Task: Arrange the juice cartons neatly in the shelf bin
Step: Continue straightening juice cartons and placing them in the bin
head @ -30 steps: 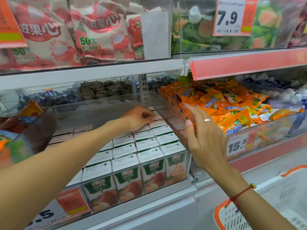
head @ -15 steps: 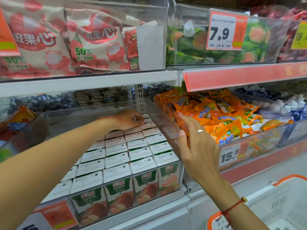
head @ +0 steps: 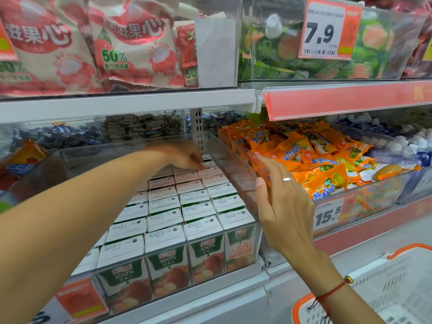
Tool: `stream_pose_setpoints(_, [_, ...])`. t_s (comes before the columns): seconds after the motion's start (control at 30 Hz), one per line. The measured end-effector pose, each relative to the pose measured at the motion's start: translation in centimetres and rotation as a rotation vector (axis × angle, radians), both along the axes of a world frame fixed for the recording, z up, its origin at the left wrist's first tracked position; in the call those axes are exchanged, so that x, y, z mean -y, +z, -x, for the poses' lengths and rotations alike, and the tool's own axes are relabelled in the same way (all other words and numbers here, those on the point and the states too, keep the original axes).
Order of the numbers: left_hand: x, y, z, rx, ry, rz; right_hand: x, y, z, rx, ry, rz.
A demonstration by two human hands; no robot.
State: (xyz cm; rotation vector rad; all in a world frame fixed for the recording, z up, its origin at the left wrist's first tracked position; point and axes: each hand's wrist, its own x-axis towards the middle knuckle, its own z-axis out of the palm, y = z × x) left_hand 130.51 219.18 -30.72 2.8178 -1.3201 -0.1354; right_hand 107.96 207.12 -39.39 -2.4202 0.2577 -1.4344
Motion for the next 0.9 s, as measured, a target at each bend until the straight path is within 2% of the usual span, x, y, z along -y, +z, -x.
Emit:
stream_pose_setpoints(0.13, [-0.1,-1.0,0.0,0.009,0.029,-0.006,0.0,0.0,-0.1,-0.004,-0.004,0.003])
stream_pose_setpoints(0.33, [-1.1,-1.7,1.7,-0.022,0.059,0.244,0.1,0.1,0.1,-0.023,0.001,0.009])
stream_pose_setpoints(0.5, [-1.8,-2.2,4.2,0.012,0.144,0.585,0.0,0.3,0.3,-0.039,0.019,0.01])
stream_pose_setpoints(0.6, [-2.6,-1.2,5.6,0.013,0.273,0.889,0.0,0.5,0.6,-0.082,0.036,0.008])
stream_pose_setpoints(0.73, [-5.4,-0.3,9.0,-0.333,0.283,1.295,-0.2,1.0,1.4,-0.156,0.084,-0.002])
stream_pose_setpoints(0.9, [-11.4,-0.9,15.5,-0.545,0.348,1.417,-1.5,2.2,2.9,-0.233,0.086,-0.097])
